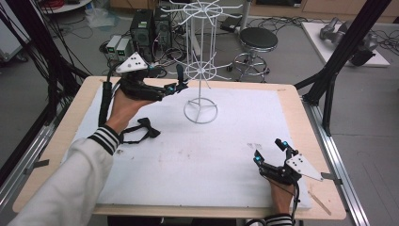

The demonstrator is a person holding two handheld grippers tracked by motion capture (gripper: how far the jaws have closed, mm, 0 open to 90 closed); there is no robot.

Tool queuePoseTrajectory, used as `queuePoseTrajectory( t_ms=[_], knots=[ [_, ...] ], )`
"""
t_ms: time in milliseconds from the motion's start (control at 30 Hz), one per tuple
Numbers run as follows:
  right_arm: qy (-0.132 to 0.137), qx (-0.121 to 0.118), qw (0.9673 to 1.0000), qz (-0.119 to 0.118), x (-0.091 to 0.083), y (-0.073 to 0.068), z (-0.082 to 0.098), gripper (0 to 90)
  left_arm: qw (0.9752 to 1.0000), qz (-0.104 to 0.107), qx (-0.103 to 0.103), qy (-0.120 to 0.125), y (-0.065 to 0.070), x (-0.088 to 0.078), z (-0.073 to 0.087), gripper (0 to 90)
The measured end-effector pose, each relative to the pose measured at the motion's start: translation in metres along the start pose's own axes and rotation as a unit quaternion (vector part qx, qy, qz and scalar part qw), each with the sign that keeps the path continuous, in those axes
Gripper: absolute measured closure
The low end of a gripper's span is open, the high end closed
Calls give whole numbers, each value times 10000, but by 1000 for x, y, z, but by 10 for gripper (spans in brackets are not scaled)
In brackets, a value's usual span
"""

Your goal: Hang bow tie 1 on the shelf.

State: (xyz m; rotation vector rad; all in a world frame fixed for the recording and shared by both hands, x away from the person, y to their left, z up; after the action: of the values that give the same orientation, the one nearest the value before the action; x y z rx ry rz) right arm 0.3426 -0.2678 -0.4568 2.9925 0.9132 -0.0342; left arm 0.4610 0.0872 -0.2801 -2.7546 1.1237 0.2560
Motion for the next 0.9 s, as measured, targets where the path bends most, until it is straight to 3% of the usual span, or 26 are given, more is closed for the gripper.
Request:
queuePoseTrajectory(
  t_ms=[533, 900],
  knots=[
    [1, -67, 10000, 18, 0, 0, 0, 110, 9992, -82, -207, 324, -15, -58, 29, 175],
    [0, -65, 10000, 21, 0, 0, 0, 110, 9985, -227, -242, 438, -12, -93, 78, 175]
  ],
)
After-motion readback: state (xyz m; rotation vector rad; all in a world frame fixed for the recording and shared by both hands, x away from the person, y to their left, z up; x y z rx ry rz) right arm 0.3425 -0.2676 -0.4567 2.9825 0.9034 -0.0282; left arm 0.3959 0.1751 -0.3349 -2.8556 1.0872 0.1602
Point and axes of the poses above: each handheld gripper's, and its own axes: x roughly forward along the jaws, z roughly out of its underside, y roughly to its right, the point moved 9 cm from there along x, roughly forward along the jaws, and after that the axes turned 6 degrees about -z, right-handed, at the moved point
